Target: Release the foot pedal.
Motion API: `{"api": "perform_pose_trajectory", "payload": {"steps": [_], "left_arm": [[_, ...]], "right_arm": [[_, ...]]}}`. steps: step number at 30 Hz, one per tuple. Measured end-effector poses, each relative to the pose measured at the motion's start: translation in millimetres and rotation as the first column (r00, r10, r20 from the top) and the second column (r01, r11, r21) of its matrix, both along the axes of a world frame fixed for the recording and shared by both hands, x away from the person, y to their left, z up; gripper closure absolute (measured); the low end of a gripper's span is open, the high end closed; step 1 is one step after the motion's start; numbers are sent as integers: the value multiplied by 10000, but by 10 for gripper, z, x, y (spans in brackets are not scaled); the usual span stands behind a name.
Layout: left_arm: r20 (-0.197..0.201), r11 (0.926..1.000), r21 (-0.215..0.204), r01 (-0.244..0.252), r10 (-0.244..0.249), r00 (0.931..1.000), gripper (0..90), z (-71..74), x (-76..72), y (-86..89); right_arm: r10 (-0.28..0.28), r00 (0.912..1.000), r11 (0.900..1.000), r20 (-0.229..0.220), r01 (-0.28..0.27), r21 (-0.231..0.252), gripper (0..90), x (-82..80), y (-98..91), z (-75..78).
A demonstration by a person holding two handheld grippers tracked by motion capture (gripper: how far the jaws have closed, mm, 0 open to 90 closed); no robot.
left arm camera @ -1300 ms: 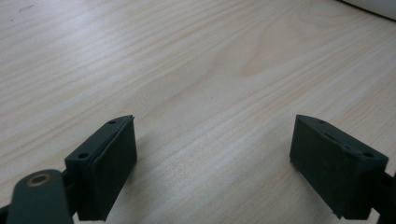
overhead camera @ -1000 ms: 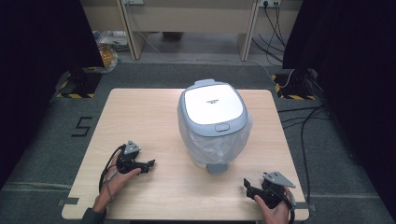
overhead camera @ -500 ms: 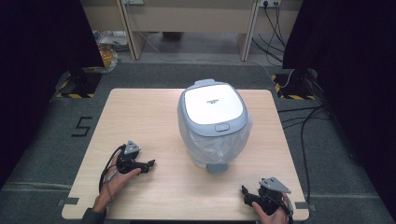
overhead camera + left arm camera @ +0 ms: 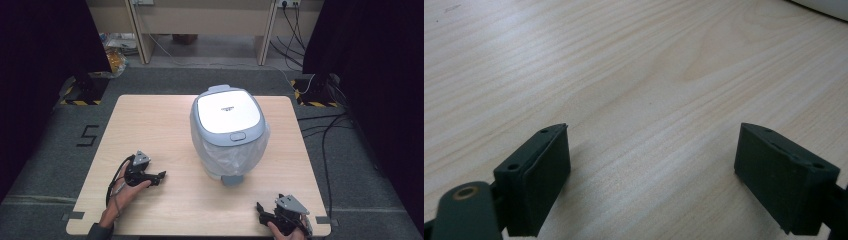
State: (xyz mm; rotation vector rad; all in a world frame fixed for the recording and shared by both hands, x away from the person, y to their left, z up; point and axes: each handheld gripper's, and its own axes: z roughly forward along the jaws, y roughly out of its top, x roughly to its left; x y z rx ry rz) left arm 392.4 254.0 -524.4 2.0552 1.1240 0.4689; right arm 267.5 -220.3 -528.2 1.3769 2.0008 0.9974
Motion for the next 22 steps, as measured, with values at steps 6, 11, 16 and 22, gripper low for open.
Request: {"api": "perform_pose_trajectory", "payload": {"steps": [6,11,16,22], "left_arm": [[0,10000,3,0,0,10000,139,0,0,0],[-16,10000,20,5,-5,10000,139,2,-1,1],[-17,10000,16,3,-3,10000,139,2,-1,1],[-17,10000,17,1,-1,10000,139,2,-1,1]], "right_arm": [[20,10000,10000,51,-20,43,147,-6,-2,-6],[32,10000,10000,25,-32,40,147,-6,-3,-4],[38,10000,10000,26,-38,43,147,-4,-3,-4],[103,9999,9999,30,-104,78,148,2,-20,-1]]}}
